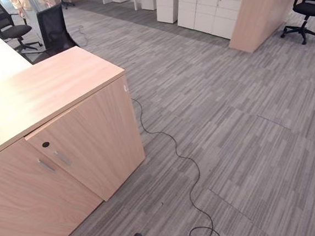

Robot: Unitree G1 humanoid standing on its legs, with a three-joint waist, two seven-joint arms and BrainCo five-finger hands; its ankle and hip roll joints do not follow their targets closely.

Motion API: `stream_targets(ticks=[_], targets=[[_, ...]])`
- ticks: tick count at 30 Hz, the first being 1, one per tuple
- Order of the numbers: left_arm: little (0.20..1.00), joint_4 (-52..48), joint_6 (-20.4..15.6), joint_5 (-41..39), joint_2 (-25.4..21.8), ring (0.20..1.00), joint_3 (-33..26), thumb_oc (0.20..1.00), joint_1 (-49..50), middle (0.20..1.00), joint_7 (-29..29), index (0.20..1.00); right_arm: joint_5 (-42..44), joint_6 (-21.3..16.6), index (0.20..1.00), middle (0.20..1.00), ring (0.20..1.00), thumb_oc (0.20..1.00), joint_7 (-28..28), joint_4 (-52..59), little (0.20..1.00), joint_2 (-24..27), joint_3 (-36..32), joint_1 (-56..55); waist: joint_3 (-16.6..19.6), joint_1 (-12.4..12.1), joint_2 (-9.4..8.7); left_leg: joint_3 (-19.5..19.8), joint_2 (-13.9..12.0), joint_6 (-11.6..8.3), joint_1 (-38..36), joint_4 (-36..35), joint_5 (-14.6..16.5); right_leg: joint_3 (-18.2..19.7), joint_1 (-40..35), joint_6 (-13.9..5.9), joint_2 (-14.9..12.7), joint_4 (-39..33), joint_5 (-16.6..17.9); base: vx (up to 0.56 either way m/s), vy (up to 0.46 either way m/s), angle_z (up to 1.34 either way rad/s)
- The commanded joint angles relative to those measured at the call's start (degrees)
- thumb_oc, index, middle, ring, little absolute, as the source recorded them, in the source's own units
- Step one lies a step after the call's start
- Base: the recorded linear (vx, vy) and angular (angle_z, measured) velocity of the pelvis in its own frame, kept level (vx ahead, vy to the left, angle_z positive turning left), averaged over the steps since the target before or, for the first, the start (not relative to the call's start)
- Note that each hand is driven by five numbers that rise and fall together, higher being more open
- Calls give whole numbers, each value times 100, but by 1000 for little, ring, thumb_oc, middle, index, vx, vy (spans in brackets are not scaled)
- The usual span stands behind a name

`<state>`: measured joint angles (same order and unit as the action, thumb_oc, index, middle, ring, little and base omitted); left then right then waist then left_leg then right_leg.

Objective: Put the empty folder in the office cabinet

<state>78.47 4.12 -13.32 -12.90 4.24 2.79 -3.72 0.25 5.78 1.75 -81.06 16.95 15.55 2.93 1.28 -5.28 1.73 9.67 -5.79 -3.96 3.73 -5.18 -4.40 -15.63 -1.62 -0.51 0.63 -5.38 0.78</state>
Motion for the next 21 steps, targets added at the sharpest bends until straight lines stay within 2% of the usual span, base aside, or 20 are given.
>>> stream_targets(ticks=[1,4,6,8,10,13,15,16,17,18,19,21], targets=[[1000,198,-166,320,-15,1000,-62,1000,-339,1000,492,1000,-88,16,1000,1000,1000,1000,468,-182,1000,-220,-202,325,-105,-48,-420,-150,445,68,-536,18,696,257,57,-467,-255,38,-396,-5,-44,23],[1000,186,-238,366,40,1000,-84,1000,-318,1000,742,1000,0,-43,1000,1000,1000,1000,685,-155,1000,-258,-293,252,-121,-34,-401,-104,409,37,-532,18,697,193,48,-459,-237,38,-419,11,-64,15],[1000,134,-314,429,121,1000,-12,1000,-368,1000,1206,1000,42,-64,1000,1000,1000,1000,979,-156,1000,-336,-260,284,-163,-26,-408,-70,343,-15,-509,18,682,155,67,-444,-188,38,-460,-3,-99,13],[1000,162,-316,340,156,1000,-24,1000,-418,1000,1294,1000,142,-79,1000,1000,1000,1000,1017,-167,1000,-354,-280,306,-223,-25,-408,-67,284,-72,-494,18,637,108,67,-441,-164,38,-491,-30,-103,17],[1000,135,-374,275,233,1000,-38,1000,-494,1000,1704,1000,208,-96,1000,1000,1000,1000,1134,-240,1000,-403,-277,333,-304,-40,-434,-113,174,-132,-529,18,590,19,5,-429,-135,38,-537,-19,-114,22],[1000,96,-398,106,324,1000,-61,1000,-509,1000,1765,1000,286,-121,1000,1000,1000,1000,1209,-233,1000,-428,-277,379,-392,-66,-455,-184,120,-149,-564,77,575,26,-53,-403,-114,38,-558,-10,-86,19],[1000,60,-445,-3,369,1000,-21,1000,-527,1000,1719,1000,324,-140,1000,1000,1000,1000,1226,-219,1000,-404,-269,401,-487,-48,-491,-242,153,-159,-419,381,622,-10,-81,-382,-146,38,-570,-37,-36,5],[1000,13,-497,7,390,1000,63,1000,-578,1000,1757,1000,336,-153,1000,1000,1000,1000,1236,-219,1000,-387,-282,416,-559,-17,-520,-376,173,-177,-229,622,626,-76,-80,-385,-192,38,-585,-163,-16,18],[1000,-209,-559,150,416,1000,335,1000,-721,1000,1810,1000,398,-164,1000,1000,1000,1000,1279,-206,1000,-334,-282,498,-740,37,-535,-926,138,-159,172,1007,564,-223,-54,-391,-293,38,-587,-149,1,28],[1000,-209,-558,150,417,1000,335,1000,-723,1000,1811,1000,398,-164,1000,1000,1000,1000,1279,-207,1000,-334,-284,501,-735,34,-535,-928,138,-159,190,1027,572,-220,-45,-391,-293,38,-585,-140,9,53],[1000,-341,-574,271,429,1000,493,1000,-755,1000,1767,1000,422,-157,1000,1000,1000,1000,1289,-219,1000,-311,-281,538,-759,28,-524,-1136,96,-126,319,1099,551,-288,-11,-399,-325,38,-566,-24,18,56],[1000,-505,-608,498,421,1000,724,1000,-715,1000,1717,1000,437,-161,1000,1000,1000,1000,1288,-238,1000,-265,-293,560,-708,22,-467,-1188,102,-80,250,862,549,-342,7,-437,-355,38,-493,42,49,46]])
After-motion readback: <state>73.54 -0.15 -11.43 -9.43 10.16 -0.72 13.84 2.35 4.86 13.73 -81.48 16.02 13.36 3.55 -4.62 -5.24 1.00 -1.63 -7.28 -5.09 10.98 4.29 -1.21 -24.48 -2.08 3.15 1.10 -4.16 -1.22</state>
